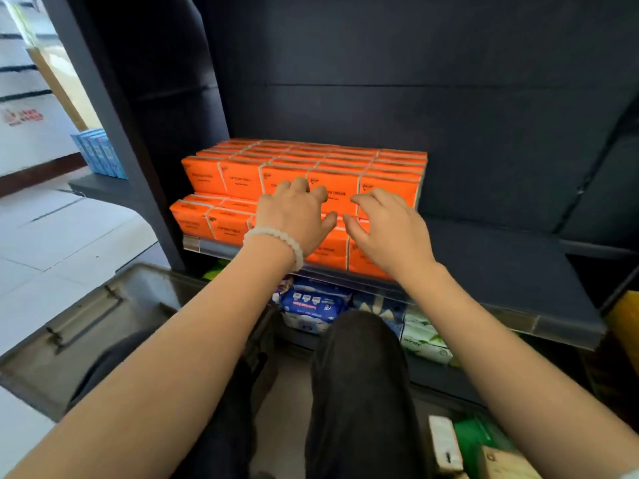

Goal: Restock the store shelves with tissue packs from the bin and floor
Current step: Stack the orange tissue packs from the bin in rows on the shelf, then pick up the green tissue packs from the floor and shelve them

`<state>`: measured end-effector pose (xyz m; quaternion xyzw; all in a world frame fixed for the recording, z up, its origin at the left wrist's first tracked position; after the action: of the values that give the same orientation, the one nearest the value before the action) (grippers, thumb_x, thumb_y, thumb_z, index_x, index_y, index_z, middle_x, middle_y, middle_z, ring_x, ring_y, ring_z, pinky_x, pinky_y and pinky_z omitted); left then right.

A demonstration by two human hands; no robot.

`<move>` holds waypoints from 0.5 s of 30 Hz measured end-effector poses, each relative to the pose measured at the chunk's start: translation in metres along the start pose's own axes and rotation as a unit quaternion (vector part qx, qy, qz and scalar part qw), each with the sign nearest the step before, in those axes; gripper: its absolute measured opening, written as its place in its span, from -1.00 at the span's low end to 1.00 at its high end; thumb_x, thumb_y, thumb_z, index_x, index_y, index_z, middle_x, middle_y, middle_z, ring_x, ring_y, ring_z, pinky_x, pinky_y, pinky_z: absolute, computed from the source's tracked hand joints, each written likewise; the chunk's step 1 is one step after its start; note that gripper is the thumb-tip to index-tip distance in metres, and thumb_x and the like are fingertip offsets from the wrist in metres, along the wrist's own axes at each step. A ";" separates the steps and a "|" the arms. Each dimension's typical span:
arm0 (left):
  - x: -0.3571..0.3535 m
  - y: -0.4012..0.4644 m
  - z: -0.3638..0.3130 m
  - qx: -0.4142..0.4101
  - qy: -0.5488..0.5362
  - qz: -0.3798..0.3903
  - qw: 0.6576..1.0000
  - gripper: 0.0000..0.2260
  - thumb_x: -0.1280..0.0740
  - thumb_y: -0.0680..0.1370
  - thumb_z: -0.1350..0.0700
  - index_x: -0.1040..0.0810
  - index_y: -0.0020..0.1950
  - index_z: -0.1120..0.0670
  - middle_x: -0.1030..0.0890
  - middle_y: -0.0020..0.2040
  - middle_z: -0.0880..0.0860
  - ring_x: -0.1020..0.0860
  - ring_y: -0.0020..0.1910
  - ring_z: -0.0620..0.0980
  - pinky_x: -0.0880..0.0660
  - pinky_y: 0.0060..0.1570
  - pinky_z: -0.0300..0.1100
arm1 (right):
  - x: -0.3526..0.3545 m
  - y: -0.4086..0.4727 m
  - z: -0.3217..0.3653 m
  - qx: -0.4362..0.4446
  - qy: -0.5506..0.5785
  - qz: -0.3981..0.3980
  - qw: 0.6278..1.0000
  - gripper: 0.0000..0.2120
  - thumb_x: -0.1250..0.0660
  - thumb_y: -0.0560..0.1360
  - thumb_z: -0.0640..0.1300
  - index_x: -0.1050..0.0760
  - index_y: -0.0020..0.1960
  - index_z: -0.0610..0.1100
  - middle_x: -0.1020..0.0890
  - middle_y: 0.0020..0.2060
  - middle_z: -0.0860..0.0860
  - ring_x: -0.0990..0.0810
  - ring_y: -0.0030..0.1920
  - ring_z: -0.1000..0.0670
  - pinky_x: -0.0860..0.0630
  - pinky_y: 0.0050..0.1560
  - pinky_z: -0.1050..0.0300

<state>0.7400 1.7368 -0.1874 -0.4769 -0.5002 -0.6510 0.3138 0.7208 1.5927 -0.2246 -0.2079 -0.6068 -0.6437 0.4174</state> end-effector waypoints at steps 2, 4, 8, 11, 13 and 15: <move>0.005 0.000 -0.011 0.006 -0.022 0.002 1.000 -0.60 -0.11 0.59 -0.16 -0.40 0.34 0.01 -0.42 0.27 0.09 -0.37 0.27 0.12 -0.39 0.08 0.03 | 0.010 -0.001 -0.002 -0.005 -0.015 -0.001 1.000 -0.64 -0.17 0.57 0.06 -0.49 0.27 -0.08 -0.55 0.14 -0.04 -0.48 0.15 -0.12 -0.42 0.00 0.00; 0.005 -0.002 -0.019 -0.007 -0.029 -0.008 1.000 -0.60 -0.10 0.59 -0.15 -0.40 0.33 0.02 -0.43 0.26 0.09 -0.38 0.26 0.12 -0.40 0.06 0.02 | 0.017 -0.007 -0.006 -0.015 -0.025 0.000 1.000 -0.65 -0.16 0.58 0.07 -0.51 0.25 -0.07 -0.56 0.11 -0.05 -0.49 0.13 -0.12 -0.42 -0.04 0.02; 0.001 -0.003 -0.025 -0.029 -0.059 -0.007 0.998 -0.61 -0.10 0.59 -0.15 -0.41 0.32 0.01 -0.44 0.26 0.10 -0.40 0.24 0.12 -0.42 0.04 0.02 | 0.029 -0.023 -0.021 -0.054 -0.068 0.008 0.996 -0.62 -0.14 0.58 0.10 -0.49 0.26 -0.07 -0.55 0.13 -0.04 -0.49 0.13 -0.12 -0.42 -0.04 0.00; 0.001 0.003 -0.033 -0.063 -0.065 -0.005 0.996 -0.62 -0.10 0.59 -0.15 -0.42 0.32 0.01 -0.45 0.23 0.08 -0.40 0.23 0.11 -0.41 0.02 0.00 | 0.037 -0.030 -0.030 -0.079 -0.093 0.004 0.993 -0.62 -0.15 0.58 0.10 -0.50 0.25 -0.10 -0.56 0.12 -0.06 -0.51 0.09 -0.14 -0.44 -0.08 -0.01; -0.002 0.008 -0.036 -0.083 -0.071 -0.004 0.994 -0.62 -0.10 0.59 -0.15 -0.42 0.31 0.01 -0.46 0.23 0.08 -0.41 0.22 0.11 -0.41 0.03 0.00 | 0.042 -0.032 -0.032 -0.087 -0.106 -0.005 0.991 -0.63 -0.18 0.57 0.08 -0.52 0.23 -0.12 -0.57 0.09 -0.08 -0.53 0.05 -0.15 -0.44 -0.13 0.00; -0.006 0.014 -0.038 -0.101 -0.088 -0.003 0.991 -0.62 -0.11 0.59 -0.14 -0.42 0.31 0.02 -0.45 0.23 0.09 -0.40 0.23 0.11 -0.41 0.04 0.01 | 0.047 -0.034 -0.033 -0.099 -0.138 -0.004 0.985 -0.63 -0.18 0.57 0.09 -0.52 0.21 -0.13 -0.57 0.06 -0.08 -0.53 0.02 -0.15 -0.45 -0.16 0.00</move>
<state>0.7434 1.6963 -0.1897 -0.5598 -0.4594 -0.6545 0.2170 0.6757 1.5451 -0.2146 -0.3325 -0.5930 -0.6674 0.3040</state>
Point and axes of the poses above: each hand's wrist, its own y-axis towards the middle knuckle, its own x-axis out of the back of the hand, z = x × y, the point moved 1 cm from there along y, towards the middle knuckle
